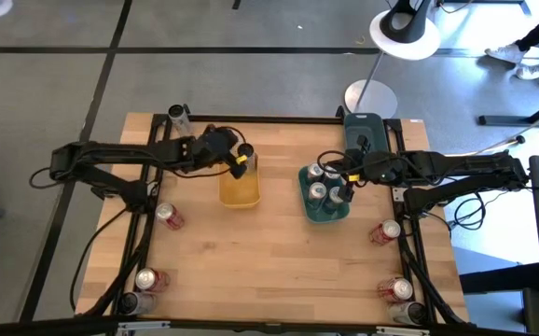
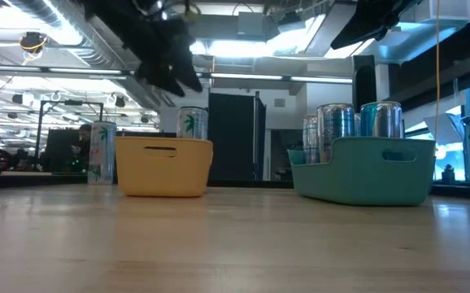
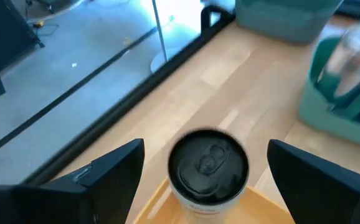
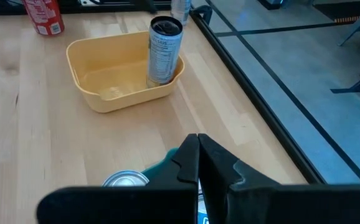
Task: Sort soda cans
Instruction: Put the top white-pink soda can into the yellow bin
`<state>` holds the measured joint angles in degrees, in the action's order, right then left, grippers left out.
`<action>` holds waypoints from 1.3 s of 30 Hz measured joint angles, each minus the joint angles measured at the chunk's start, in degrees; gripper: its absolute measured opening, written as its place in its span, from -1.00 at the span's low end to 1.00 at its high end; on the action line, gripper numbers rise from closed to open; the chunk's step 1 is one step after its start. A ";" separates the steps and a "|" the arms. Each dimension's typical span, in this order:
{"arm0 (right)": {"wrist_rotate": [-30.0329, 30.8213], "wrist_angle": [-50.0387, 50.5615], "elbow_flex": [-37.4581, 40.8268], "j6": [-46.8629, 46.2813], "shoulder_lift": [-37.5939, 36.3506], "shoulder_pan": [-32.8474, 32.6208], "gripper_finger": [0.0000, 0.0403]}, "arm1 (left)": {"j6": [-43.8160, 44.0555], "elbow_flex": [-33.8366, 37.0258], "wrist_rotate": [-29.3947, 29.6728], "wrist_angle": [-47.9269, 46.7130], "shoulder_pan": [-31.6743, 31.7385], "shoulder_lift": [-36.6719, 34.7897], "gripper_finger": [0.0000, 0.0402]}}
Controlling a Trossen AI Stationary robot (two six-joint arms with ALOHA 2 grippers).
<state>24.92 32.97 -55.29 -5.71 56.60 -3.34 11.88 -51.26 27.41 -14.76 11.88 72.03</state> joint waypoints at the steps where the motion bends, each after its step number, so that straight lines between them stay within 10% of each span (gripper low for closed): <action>1: 0.01 0.00 0.00 0.01 0.00 0.00 -0.97 | 0.03 -0.19 -0.01 -0.30 0.00 -1.19 0.64; 16: 0.07 -0.02 0.00 0.06 0.00 -0.01 -0.97 | -4.72 -0.31 2.18 -3.51 1.84 -18.65 0.64; 39: 0.16 0.17 0.00 1.72 0.00 0.01 -0.97 | -7.07 -0.35 15.89 -6.94 13.83 -19.41 0.97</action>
<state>25.08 33.15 -55.29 -3.99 56.60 -3.33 4.81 -51.62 43.30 -21.70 25.71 52.62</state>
